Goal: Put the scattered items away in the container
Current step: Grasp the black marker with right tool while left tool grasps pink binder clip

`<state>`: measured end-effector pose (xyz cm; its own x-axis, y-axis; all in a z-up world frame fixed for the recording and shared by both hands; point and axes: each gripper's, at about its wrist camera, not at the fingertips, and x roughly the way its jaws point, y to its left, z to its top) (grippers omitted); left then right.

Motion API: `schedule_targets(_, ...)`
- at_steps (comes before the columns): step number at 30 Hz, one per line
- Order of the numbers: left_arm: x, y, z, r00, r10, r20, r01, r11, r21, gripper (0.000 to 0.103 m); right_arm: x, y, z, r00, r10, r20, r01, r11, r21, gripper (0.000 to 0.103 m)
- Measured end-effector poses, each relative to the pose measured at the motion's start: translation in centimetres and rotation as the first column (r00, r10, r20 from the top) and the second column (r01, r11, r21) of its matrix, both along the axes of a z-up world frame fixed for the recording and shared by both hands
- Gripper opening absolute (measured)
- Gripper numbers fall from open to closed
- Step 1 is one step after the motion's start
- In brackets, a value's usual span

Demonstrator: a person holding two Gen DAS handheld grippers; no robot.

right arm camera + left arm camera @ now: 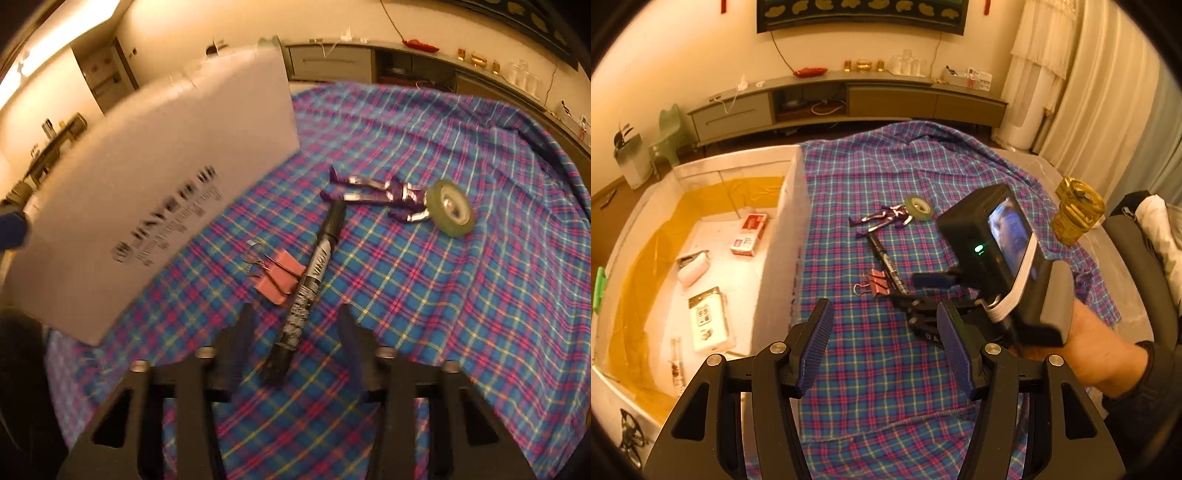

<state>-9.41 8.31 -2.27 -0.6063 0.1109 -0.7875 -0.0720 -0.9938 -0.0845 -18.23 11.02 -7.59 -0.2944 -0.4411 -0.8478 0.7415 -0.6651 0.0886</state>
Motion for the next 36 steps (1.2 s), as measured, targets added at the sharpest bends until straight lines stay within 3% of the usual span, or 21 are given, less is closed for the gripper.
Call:
schedule_targets(2, -0.9, 0.3, -0.9, 1.000, -0.005, 0.021, 0.005, 1.000, -0.001, 0.061, -0.9, 0.9, 0.1, 0.999, -0.030, 0.030, 0.029, 0.999, 0.014, 0.015)
schedule_targets(6, -3.0, 1.0, -2.9, 0.999, 0.009, 0.047, -0.009, 1.000, -0.002, 0.061, -2.0, 3.5, 0.4, 0.996, -0.083, 0.031, 0.080, 0.994, 0.080, 0.015)
schedule_targets(10, -5.8, 1.2, -6.5, 0.994, 0.048, 0.095, -0.047, 0.999, -0.013, 0.061, -1.4, 6.6, 0.7, 0.996, -0.072, 0.046, 0.065, 0.988, 0.142, 0.015)
schedule_targets(16, -9.1, 0.4, -11.2, 0.983, 0.119, 0.137, -0.122, 0.993, 0.013, 0.060, -0.9, 9.5, 0.9, 0.990, -0.099, 0.097, 0.093, 0.993, 0.072, 0.016)
schedule_targets(18, -9.0, 0.7, -11.2, 0.991, 0.100, 0.088, -0.101, 0.995, 0.002, 0.056, -1.3, 9.4, 0.8, 0.988, -0.098, 0.116, 0.092, 0.994, 0.054, 0.017)
schedule_targets(20, -8.9, 1.5, -11.2, 0.996, 0.039, 0.084, -0.041, 0.999, 0.013, 0.040, -1.5, 9.6, 0.9, 0.986, -0.101, 0.129, 0.098, 0.995, 0.029, 0.018)
schedule_targets(22, -8.2, 2.5, -10.6, 0.995, -0.049, 0.087, 0.043, 0.996, 0.075, 0.022, -1.6, 9.6, 1.0, 0.987, -0.089, 0.134, 0.088, 0.996, 0.017, 0.021)
schedule_targets(24, -7.5, 3.1, -10.1, 0.993, -0.093, 0.075, 0.087, 0.992, 0.089, 0.023, -1.3, 9.6, 1.2, 0.987, -0.083, 0.136, 0.083, 0.997, 0.008, 0.024)
schedule_targets(26, -6.7, 3.5, -9.4, 0.993, -0.112, 0.040, 0.110, 0.992, 0.061, 0.039, -1.3, 9.4, 1.2, 0.988, -0.077, 0.136, 0.076, 0.997, 0.010, 0.024)
schedule_targets(28, -6.6, 3.6, -9.3, 0.994, -0.103, 0.021, 0.103, 0.995, 0.014, 0.045, -1.5, 9.5, 1.2, 0.987, -0.073, 0.140, 0.073, 0.997, 0.007, 0.024)
schedule_targets(32, -7.5, 3.7, -10.9, 0.994, -0.062, 0.093, 0.061, 0.998, 0.011, 0.046, -1.5, 9.4, 1.2, 0.988, -0.071, 0.139, 0.071, 0.997, 0.006, 0.024)
schedule_targets(33, -7.0, 4.3, -10.7, 0.993, -0.083, 0.082, 0.082, 0.997, 0.007, 0.043, -1.5, 9.4, 1.2, 0.988, -0.069, 0.138, 0.069, 0.998, 0.007, 0.024)
schedule_targets(34, -6.5, 5.1, -10.4, 0.984, -0.161, 0.073, 0.157, 0.986, 0.060, 0.044, -1.5, 9.4, 1.2, 0.988, -0.067, 0.137, 0.067, 0.998, 0.008, 0.024)
schedule_targets(35, -5.7, 6.1, -9.8, 0.967, -0.250, 0.051, 0.244, 0.964, 0.107, 0.045, -1.5, 9.5, 1.2, 0.988, -0.066, 0.137, 0.065, 0.998, 0.008, 0.024)
schedule_targets(36, -4.4, 7.5, -8.8, 0.945, -0.326, 0.009, 0.324, 0.942, 0.083, 0.048, -1.6, 9.4, 1.1, 0.988, -0.065, 0.139, 0.065, 0.998, 0.007, 0.024)
